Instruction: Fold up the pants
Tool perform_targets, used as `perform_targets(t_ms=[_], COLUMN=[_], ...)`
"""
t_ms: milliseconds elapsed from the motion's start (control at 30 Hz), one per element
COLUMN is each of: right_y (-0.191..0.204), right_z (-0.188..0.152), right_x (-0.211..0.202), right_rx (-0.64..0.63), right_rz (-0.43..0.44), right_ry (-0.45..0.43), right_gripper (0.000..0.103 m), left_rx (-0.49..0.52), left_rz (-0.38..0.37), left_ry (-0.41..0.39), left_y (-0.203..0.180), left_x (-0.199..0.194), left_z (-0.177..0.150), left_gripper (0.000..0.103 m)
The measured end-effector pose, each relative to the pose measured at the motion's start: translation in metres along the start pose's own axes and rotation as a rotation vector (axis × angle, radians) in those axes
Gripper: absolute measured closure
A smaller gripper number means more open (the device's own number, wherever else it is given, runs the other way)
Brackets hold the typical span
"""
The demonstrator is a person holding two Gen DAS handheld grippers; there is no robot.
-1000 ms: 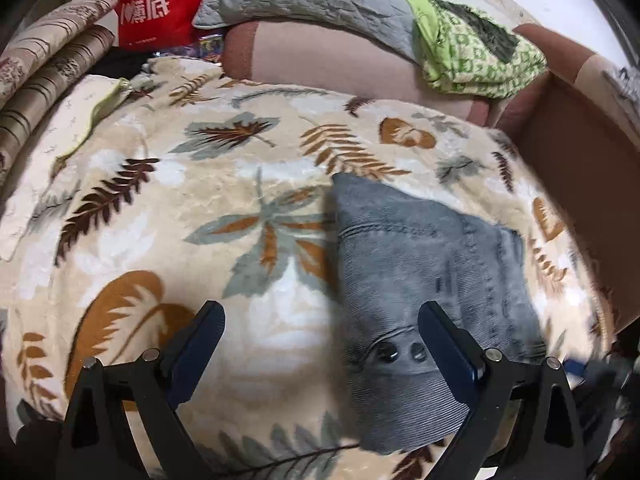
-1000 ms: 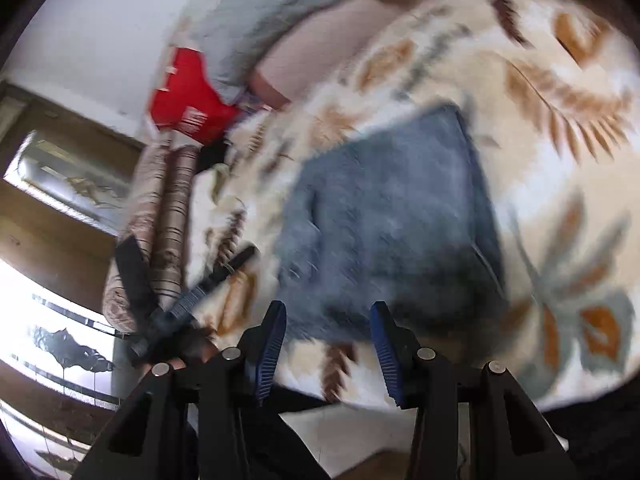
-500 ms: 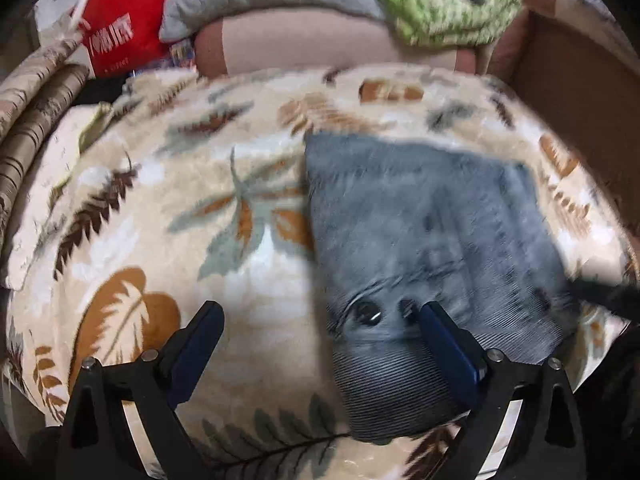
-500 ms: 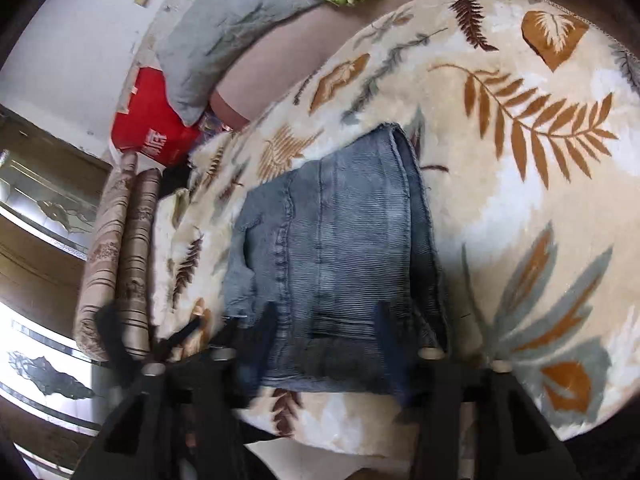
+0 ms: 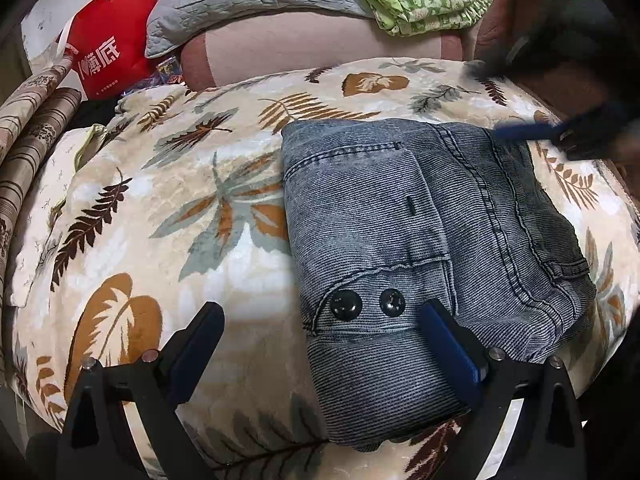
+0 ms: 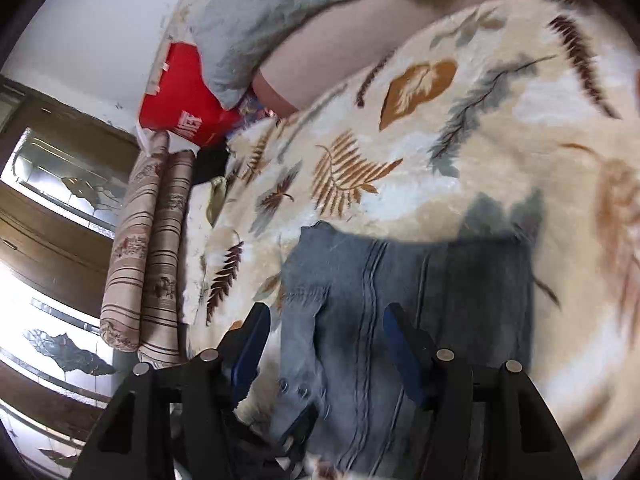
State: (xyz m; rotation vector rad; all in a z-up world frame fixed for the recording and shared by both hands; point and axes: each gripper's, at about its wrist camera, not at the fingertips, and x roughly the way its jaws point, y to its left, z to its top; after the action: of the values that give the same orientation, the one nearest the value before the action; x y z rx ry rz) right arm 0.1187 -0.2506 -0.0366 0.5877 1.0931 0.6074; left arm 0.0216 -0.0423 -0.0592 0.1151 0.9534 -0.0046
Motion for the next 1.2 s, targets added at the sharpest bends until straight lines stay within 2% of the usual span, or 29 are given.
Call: perform_targets(t_ms=[33, 67, 100, 167, 233, 267, 300, 333, 367, 400, 433, 467, 500, 533, 667, 733, 867, 900, 933, 1000, 1033, 1100, 1200], right_y=[-0.021, -0.045, -0.059, -0.056, -0.044, -0.043, -0.041, -0.039, -0.027, -0.014, 0.003, 0.022, 0.045, 0.067, 0.12, 0.13, 0.122, 0.121, 0.119, 0.113, 0.11, 0.101, 0.097], right_z=[0.006, 0.005, 0.003, 0.004, 0.005, 0.005, 0.006, 0.006, 0.01, 0.014, 0.019, 0.025, 0.031, 0.037, 0.064, 0.07, 0.063, 0.061, 0.06, 0.06, 0.061, 0.066, 0.074], right_x=[0.02, 0.036, 0.044, 0.034, 0.035, 0.034, 0.031, 0.025, 0.019, 0.014, 0.011, 0.012, 0.018, 0.028, 0.091, 0.133, 0.187, 0.194, 0.198, 0.205, 0.207, 0.209, 0.2], right_rx=[0.035, 0.089, 0.135, 0.124, 0.054, 0.056, 0.062, 0.06, 0.031, -0.014, -0.067, -0.134, -0.21, -0.283, -0.451, -0.485, -0.499, -0.504, -0.501, -0.493, -0.492, -0.472, -0.444], right_rz=[-0.101, -0.163, -0.162, -0.138, -0.236, -0.24, -0.246, -0.256, -0.27, -0.286, -0.304, -0.324, -0.346, -0.371, -0.471, -0.519, -0.608, -0.618, -0.611, -0.615, -0.637, -0.658, -0.673], right_ry=[0.027, 0.077, 0.085, 0.059, 0.083, 0.093, 0.1, 0.099, 0.086, 0.075, 0.073, 0.081, 0.101, 0.134, 0.292, 0.401, 0.576, 0.594, 0.611, 0.633, 0.636, 0.625, 0.532], right_gripper=[0.042, 0.05, 0.051, 0.051, 0.051, 0.05, 0.05, 0.049, 0.047, 0.045, 0.038, 0.027, 0.022, 0.017, 0.017, 0.017, 0.017, 0.017, 0.019, 0.053, 0.062, 0.063, 0.063], left_rx=[-0.006, -0.011, -0.02, -0.048, -0.114, -0.13, -0.119, -0.065, -0.038, -0.048, -0.055, -0.052, -0.048, -0.047, -0.045, -0.022, -0.035, -0.038, -0.038, -0.035, -0.035, -0.043, -0.055], left_rz=[-0.01, -0.025, -0.037, -0.076, -0.097, -0.102, -0.092, -0.073, -0.07, -0.068, -0.069, -0.07, -0.075, -0.082, -0.075, -0.068, -0.097, -0.1, -0.104, -0.104, -0.105, -0.116, -0.127], left_ry=[0.002, 0.006, 0.003, -0.046, -0.129, -0.142, -0.12, -0.007, 0.042, 0.002, -0.018, -0.006, -0.003, 0.0, -0.018, -0.034, -0.037, -0.037, -0.036, -0.039, -0.039, -0.036, -0.03], left_y=[0.001, 0.001, 0.002, 0.01, 0.02, 0.023, 0.022, 0.012, 0.007, 0.006, 0.007, 0.007, 0.007, 0.008, 0.008, 0.007, 0.011, 0.01, 0.011, 0.01, 0.01, 0.012, 0.013], left_x=[-0.001, -0.002, -0.006, -0.021, -0.036, -0.037, -0.031, -0.007, 0.006, 0.007, 0.005, 0.005, 0.006, 0.009, 0.009, 0.007, 0.007, 0.007, 0.007, 0.007, 0.008, 0.009, 0.009], left_z=[0.001, 0.001, 0.002, 0.007, 0.011, 0.012, 0.012, 0.01, 0.006, 0.001, 0.001, 0.003, 0.004, 0.005, 0.003, 0.001, 0.0, -0.001, -0.001, -0.001, 0.0, 0.0, 0.0], left_gripper=[0.004, 0.004, 0.006, 0.006, 0.006, 0.006, 0.006, 0.006, 0.006, 0.005, 0.005, 0.005, 0.005, 0.005, 0.005, 0.005, 0.005, 0.005, 0.005, 0.005, 0.005, 0.005, 0.005])
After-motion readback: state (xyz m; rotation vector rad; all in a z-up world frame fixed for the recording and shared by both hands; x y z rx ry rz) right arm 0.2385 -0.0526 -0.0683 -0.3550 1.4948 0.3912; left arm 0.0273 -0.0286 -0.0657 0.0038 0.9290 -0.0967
